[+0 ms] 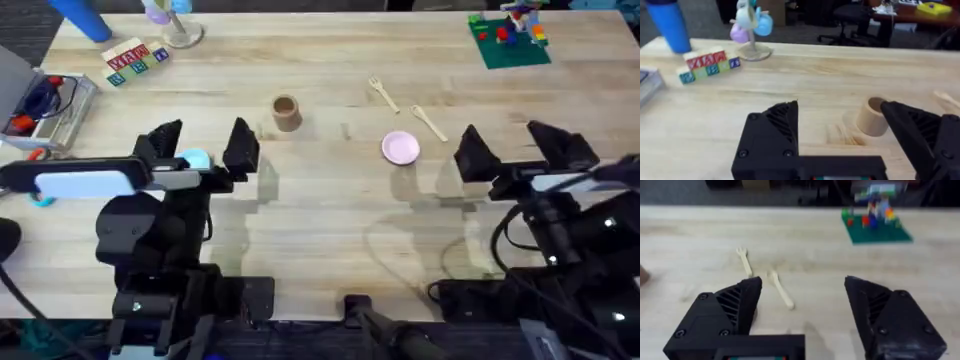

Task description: Pick up a utensil and set it on the pink plate, then put the other utensil in the container.

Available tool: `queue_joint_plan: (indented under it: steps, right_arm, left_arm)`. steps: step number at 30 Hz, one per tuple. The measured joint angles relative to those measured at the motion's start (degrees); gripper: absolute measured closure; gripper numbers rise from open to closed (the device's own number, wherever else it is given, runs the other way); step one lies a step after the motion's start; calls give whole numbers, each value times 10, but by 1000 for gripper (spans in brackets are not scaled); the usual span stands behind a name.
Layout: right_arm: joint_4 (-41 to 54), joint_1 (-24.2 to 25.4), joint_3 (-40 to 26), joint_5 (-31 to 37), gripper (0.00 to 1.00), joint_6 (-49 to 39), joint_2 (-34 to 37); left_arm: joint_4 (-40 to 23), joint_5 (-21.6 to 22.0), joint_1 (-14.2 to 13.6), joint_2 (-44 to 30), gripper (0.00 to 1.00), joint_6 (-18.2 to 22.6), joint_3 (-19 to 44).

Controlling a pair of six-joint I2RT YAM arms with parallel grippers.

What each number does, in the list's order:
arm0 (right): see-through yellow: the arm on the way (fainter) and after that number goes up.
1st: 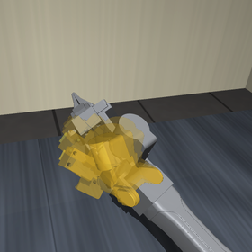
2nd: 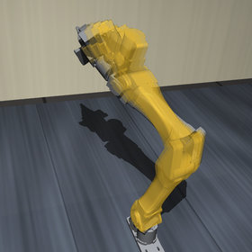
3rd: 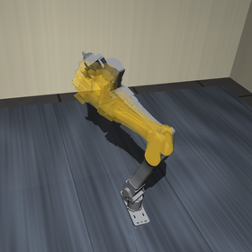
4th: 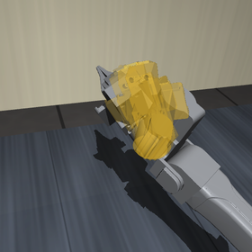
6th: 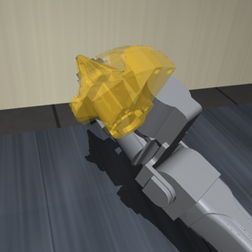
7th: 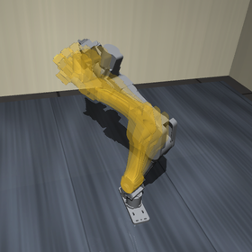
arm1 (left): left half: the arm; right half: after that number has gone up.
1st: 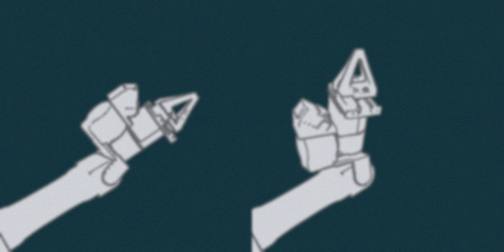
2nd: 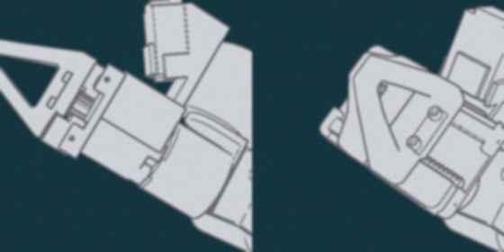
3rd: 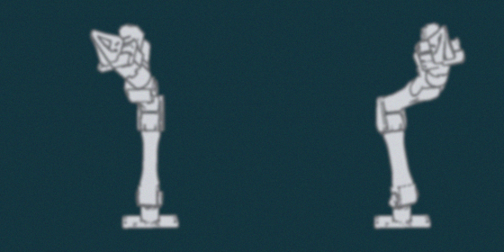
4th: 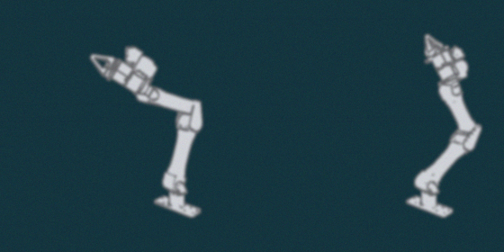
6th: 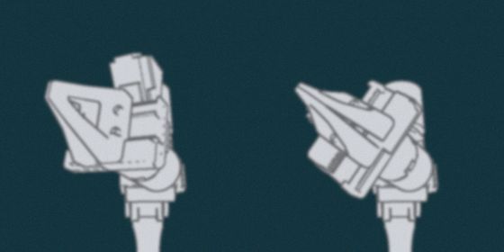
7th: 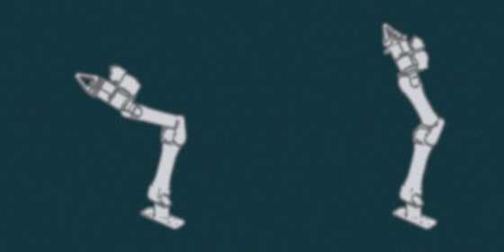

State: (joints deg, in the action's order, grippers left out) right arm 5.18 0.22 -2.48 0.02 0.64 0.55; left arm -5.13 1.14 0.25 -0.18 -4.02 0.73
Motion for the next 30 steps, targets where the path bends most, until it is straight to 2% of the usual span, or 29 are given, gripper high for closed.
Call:
queue_joint_plan:
  steps: [5,8,9,15,16,18,19,22,25,30]
  right_arm:
    - [119,1,-74,15,7,25,68]
    - [171,2,-202,19,7,34,202]
    - [201,2,-268,19,7,36,271]
    - [296,2,-459,-1,6,25,488]
    - [324,2,-517,-15,6,22,555]
    - [349,2,-573,-32,5,19,612]
    - [368,2,-621,-51,6,14,657]
    - [385,2,-675,-78,5,6,701]
    - [391,2,-700,-96,5,3,721]
    - [401,2,-706,-108,5,2,726]
  left_arm:
    - [-33,16,9,-34,8,-50,40]
    - [-33,14,13,-131,9,-66,114]
    - [-33,7,13,-186,10,-70,151]
    - [-54,-28,13,-372,10,-72,276]
    - [-83,-44,13,-434,9,-74,329]
    - [-128,-61,13,-495,8,-74,389]
    - [-176,-72,13,-546,8,-76,448]
    - [-255,-85,13,-619,8,-76,541]
    - [-315,-91,13,-675,8,-76,615]
    - [-367,-104,13,-736,8,-67,687]
